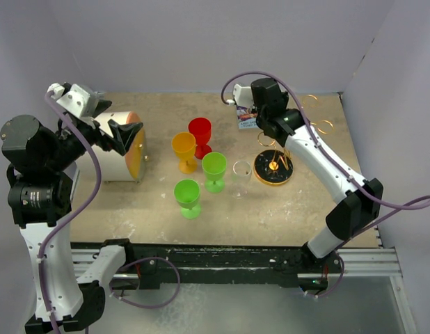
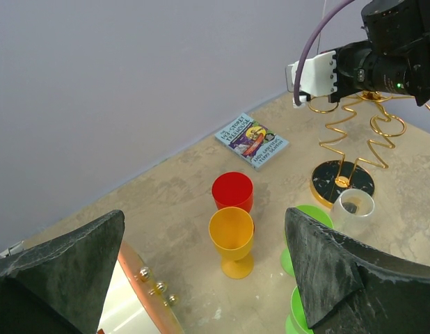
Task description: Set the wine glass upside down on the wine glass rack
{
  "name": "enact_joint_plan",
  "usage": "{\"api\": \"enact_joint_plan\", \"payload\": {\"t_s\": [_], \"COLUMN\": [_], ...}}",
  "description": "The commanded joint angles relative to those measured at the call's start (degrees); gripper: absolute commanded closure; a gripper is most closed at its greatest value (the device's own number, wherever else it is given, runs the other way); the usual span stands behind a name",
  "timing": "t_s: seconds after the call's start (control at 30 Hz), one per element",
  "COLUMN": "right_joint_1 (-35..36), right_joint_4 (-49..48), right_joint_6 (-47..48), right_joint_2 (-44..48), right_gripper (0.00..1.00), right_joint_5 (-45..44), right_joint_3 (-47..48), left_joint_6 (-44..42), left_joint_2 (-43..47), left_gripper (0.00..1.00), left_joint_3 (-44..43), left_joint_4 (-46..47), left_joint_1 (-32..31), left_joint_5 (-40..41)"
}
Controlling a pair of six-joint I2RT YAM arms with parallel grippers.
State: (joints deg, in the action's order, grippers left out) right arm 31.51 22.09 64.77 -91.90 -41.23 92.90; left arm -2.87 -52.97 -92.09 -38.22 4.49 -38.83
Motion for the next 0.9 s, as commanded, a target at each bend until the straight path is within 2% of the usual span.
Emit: {"api": "enact_joint_plan", "payload": {"t_s": [0.0,0.87], "right_joint_1": [0.7,1.0], "right_joint_4": [-3.2,-7.1], "right_joint_6": [1.1,2.6], "right_joint_2": [-0.5,-1.4], "right_gripper": [1.0,1.0], "right_joint_5": [-1.7,-6.8], "right_joint_3": [2.6,4.1], "left_joint_6": [-1.1,-0.5], "left_joint_2": [0.2,0.0], "left_gripper": [0.01,0.01], "left_joint_3": [0.3,0.9], "left_joint_4": [2.7,3.2], "left_joint_1": [0.6,1.6], "left_joint_5": [-1.2,-2.1]}}
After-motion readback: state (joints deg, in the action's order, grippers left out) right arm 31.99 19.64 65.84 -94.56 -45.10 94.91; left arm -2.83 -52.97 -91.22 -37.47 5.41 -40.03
